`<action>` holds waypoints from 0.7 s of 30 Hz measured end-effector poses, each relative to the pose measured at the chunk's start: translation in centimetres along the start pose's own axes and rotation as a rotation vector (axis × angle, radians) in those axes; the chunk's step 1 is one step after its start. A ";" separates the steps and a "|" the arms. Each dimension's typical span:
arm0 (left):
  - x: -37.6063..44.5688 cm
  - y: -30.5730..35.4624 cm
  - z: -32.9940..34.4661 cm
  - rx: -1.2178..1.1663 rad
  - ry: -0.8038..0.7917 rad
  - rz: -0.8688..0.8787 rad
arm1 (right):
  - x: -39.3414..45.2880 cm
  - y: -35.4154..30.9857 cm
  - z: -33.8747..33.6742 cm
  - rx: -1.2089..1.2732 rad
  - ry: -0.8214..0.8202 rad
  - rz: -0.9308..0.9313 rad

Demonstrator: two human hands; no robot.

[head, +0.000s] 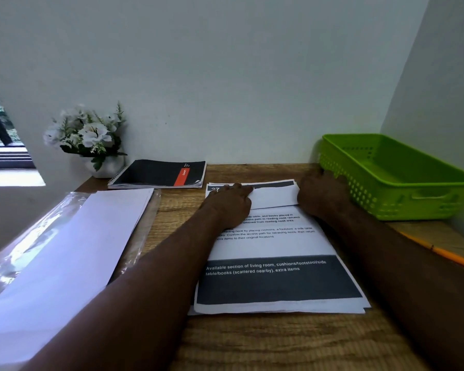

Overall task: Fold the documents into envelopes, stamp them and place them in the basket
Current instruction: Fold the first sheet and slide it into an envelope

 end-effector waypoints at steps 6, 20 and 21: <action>0.0 1.1 0.4 0.143 0.056 0.015 | 0.3 -4.8 0.5 0.323 0.079 -0.404; -0.5 1.1 0.5 0.020 -0.084 -0.068 | 0.2 -5.3 0.8 0.290 -0.162 -0.424; -0.6 1.1 0.4 0.034 -0.095 -0.083 | 0.2 -5.3 0.8 0.290 -0.158 -0.424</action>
Point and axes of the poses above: each hand's wrist, its own x-axis towards the middle knuckle, its own z-axis out of the palm, y = z × x, the point moved 1 cm from there along x, towards the middle knuckle, and after that the axes turned 12 degrees about -x, right-handed, at the moved point
